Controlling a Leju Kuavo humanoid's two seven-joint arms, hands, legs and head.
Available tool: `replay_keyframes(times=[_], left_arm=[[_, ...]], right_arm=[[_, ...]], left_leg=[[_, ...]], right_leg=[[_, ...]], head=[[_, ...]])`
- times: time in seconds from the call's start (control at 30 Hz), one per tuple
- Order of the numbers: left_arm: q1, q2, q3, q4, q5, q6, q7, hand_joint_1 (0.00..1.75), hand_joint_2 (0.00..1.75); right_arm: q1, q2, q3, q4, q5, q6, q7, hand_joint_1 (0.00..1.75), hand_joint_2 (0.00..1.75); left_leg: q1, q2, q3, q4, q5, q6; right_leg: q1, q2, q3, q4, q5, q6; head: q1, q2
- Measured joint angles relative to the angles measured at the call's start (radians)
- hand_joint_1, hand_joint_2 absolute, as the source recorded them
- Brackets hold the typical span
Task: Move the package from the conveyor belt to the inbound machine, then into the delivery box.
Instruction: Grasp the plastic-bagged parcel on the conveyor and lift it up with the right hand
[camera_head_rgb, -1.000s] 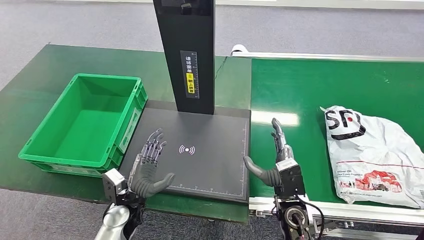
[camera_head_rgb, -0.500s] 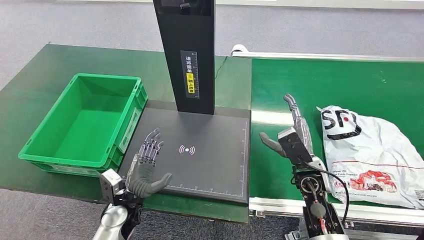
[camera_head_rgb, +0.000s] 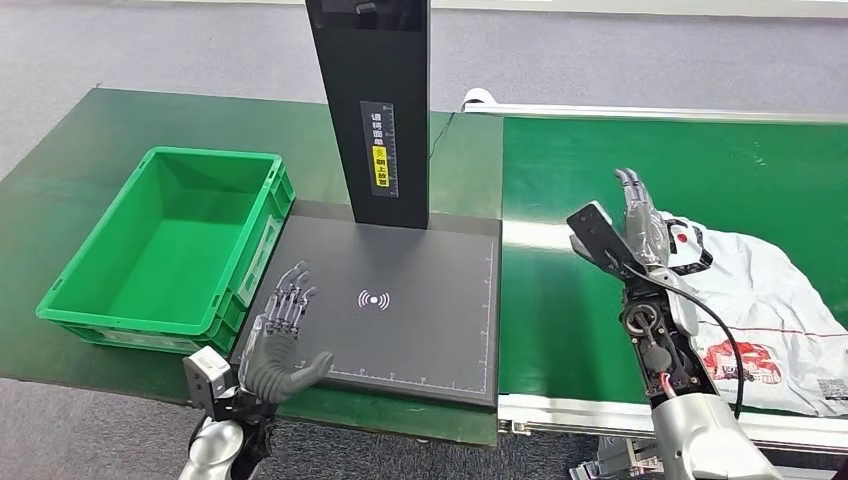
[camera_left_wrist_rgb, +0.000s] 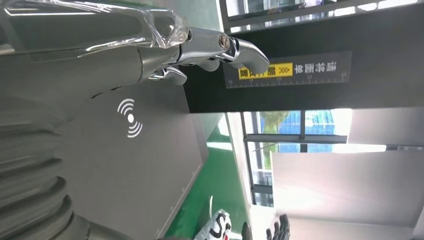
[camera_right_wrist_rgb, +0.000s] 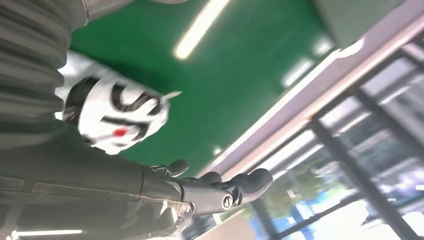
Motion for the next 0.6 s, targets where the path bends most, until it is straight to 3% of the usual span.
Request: replay_keyframes(times=[0.4, 0.6], left_arm=[[0.034, 0.002, 0.022, -0.058, -0.001, -0.003, 0.031, 0.0, 1.75], [0.038, 0.002, 0.026, -0.071, -0.008, 0.0, 0.04, 0.0, 1.75]], right_arm=[[-0.09, -0.062, 0.015, 0.165, 0.233, 0.058, 0.385, 0.0, 1.75], [-0.109, -0.094, 0.015, 0.213, 0.293, 0.097, 0.49, 0.0, 1.75]], left_leg=[[0.0, -0.001, 0.0, 0.0, 0.0, 0.0], [0.0, -0.002, 0.0, 0.0, 0.0, 0.0]], right_leg=[[0.0, 0.0, 0.0, 0.0, 0.0, 0.0], [0.0, 0.0, 0.0, 0.0, 0.0, 0.0]], head=[[0.0, 0.0], [0.0, 0.0]])
